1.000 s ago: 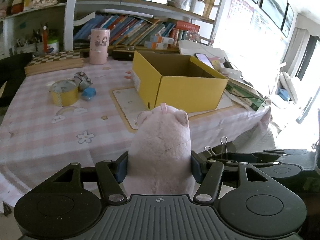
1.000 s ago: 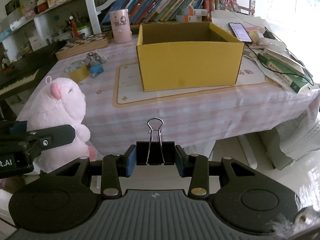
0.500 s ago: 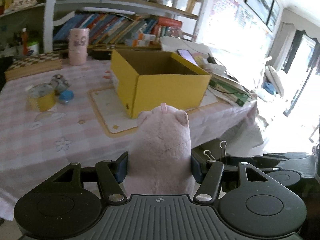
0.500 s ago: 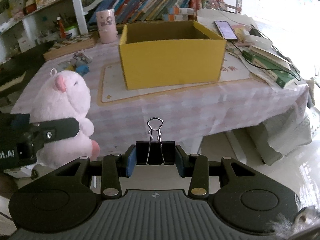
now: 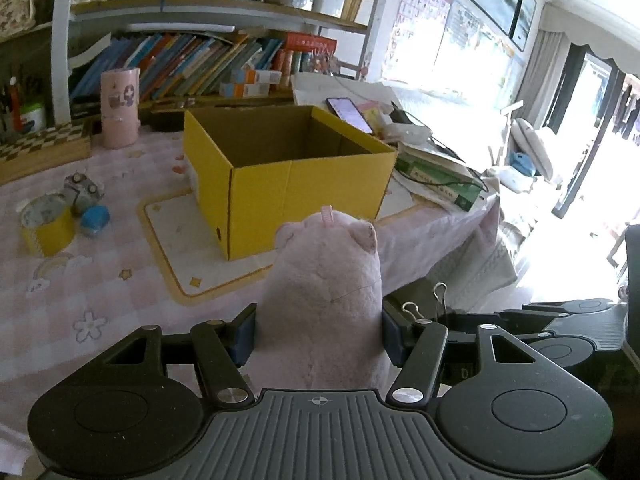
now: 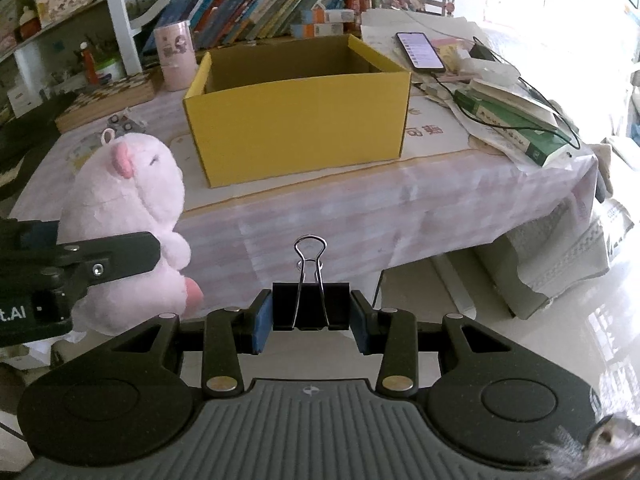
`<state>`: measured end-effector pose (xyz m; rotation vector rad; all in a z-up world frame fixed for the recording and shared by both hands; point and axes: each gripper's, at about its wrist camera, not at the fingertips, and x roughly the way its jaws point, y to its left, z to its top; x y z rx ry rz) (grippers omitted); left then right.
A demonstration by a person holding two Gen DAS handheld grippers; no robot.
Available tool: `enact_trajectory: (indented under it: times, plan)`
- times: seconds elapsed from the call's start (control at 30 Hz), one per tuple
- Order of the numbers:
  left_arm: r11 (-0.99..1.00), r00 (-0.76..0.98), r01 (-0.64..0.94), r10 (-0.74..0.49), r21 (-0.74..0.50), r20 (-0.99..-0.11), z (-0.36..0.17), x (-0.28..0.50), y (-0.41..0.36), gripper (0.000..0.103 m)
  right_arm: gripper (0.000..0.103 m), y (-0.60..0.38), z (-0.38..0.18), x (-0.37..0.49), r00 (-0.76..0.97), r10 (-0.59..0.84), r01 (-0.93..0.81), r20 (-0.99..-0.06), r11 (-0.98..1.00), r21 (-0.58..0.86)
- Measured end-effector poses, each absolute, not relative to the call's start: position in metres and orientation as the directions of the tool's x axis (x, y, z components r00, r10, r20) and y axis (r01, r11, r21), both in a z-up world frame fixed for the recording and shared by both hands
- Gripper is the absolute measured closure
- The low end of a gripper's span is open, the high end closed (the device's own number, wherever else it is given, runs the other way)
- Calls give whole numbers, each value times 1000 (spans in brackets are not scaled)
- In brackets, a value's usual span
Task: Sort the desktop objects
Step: 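Carry the pig in the left tool and clip in the right tool to the yellow box, then lower the pig into the box and open the left tool while the right tool lowers the clip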
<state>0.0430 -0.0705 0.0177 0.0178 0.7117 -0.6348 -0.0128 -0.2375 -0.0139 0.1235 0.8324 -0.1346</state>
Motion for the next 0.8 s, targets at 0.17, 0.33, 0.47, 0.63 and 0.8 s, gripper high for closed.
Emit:
enact_trajectory:
  times: [0.17,0.33,0.47,0.63,0.8]
  plan:
    - [811,591,555,-539,-182,-600,21,50,-73,42,66,-243,-14,-8,666,-71,178,-743,982,66]
    - [818,626,552,-534,-160,-569,32,57,-75,42,66,-246,-9,4,686,-60,171,-725,982,80]
    - [826,663,547,-525,-132,-534,43,66,-79,42,66,-249,-1,18,715,-43,154,-697,983,98]
    - [840,703,528,-514,-123,-492,57,85,-87,42,66,-259,14,42,761,-24,122,-648,987,107]
    - [854,722,501,-503,-142,-475,68,112,-100,42,66,-277,32,71,801,-6,87,-598,991,106]
